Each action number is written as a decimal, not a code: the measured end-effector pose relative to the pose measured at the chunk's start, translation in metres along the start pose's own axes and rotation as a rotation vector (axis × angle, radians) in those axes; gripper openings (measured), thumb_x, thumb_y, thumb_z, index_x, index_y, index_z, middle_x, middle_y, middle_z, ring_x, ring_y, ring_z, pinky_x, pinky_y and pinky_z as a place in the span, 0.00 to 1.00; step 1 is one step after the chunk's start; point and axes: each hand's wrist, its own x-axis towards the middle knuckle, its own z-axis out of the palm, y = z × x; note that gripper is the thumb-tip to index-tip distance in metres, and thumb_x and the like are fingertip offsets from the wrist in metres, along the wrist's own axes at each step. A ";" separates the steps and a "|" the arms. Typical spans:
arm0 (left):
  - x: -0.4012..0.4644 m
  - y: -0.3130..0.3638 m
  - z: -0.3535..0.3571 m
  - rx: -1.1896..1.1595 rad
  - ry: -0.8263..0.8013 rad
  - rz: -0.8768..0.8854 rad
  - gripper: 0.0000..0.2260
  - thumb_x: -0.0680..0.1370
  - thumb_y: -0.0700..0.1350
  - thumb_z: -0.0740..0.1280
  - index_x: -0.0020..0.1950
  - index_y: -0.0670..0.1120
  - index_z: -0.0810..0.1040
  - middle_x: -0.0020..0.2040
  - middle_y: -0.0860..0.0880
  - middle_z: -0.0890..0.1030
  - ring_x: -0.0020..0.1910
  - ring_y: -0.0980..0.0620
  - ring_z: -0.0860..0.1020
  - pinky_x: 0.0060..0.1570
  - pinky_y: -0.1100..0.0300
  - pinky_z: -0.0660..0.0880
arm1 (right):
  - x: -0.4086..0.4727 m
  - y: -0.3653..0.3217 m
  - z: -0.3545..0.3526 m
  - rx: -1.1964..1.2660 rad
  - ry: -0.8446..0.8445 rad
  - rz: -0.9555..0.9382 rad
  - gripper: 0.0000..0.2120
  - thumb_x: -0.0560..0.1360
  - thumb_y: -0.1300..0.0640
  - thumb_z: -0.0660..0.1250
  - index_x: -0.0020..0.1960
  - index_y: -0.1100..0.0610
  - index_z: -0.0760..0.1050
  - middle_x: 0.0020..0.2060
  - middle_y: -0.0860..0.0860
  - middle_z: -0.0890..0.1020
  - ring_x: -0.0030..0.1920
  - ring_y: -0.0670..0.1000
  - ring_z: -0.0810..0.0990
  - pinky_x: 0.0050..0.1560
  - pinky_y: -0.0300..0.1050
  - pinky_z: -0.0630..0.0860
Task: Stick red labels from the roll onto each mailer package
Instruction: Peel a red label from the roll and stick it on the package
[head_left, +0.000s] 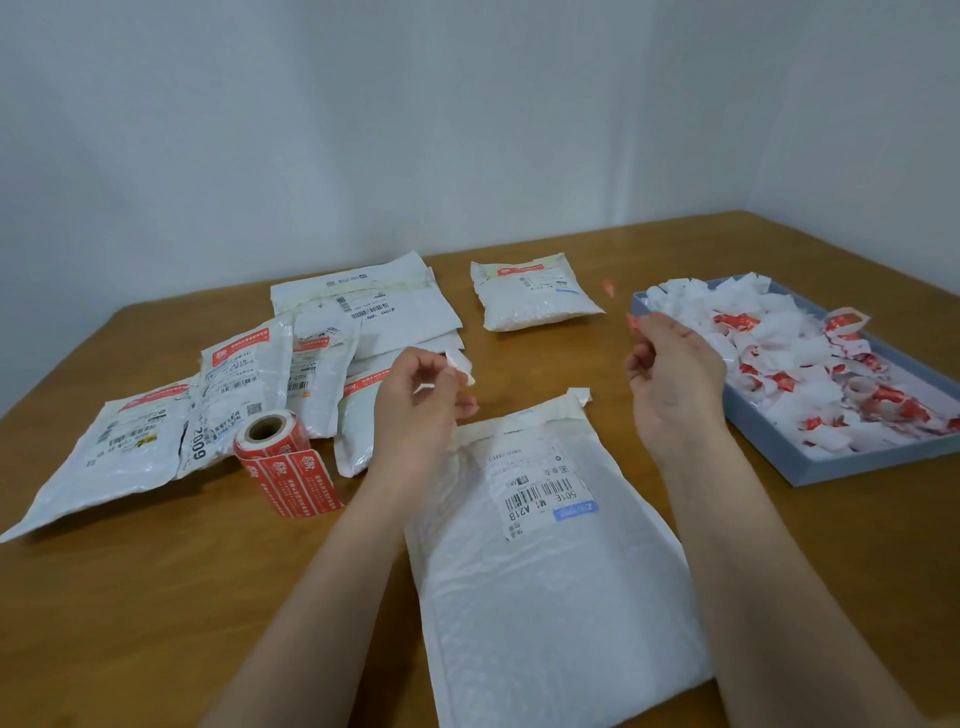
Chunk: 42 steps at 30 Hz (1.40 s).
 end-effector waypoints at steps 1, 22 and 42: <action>0.005 0.000 0.000 0.138 -0.009 0.065 0.08 0.80 0.38 0.63 0.43 0.48 0.73 0.45 0.47 0.81 0.39 0.51 0.81 0.42 0.60 0.79 | 0.000 -0.001 0.000 0.002 0.007 -0.007 0.06 0.76 0.62 0.68 0.53 0.56 0.79 0.41 0.50 0.79 0.37 0.45 0.72 0.40 0.36 0.73; -0.012 0.013 -0.003 -0.135 -0.135 -0.216 0.16 0.80 0.51 0.64 0.47 0.39 0.79 0.40 0.45 0.82 0.37 0.47 0.80 0.41 0.57 0.77 | -0.013 0.006 0.006 -0.505 -0.455 -0.214 0.08 0.76 0.66 0.65 0.52 0.58 0.78 0.34 0.46 0.76 0.34 0.43 0.73 0.37 0.36 0.73; -0.029 -0.003 -0.023 -0.386 -0.135 -0.258 0.06 0.75 0.41 0.70 0.46 0.40 0.76 0.36 0.45 0.81 0.36 0.49 0.79 0.48 0.56 0.77 | -0.024 0.021 0.007 -0.696 -0.808 -0.391 0.11 0.75 0.67 0.67 0.53 0.53 0.78 0.35 0.50 0.76 0.39 0.45 0.75 0.48 0.40 0.73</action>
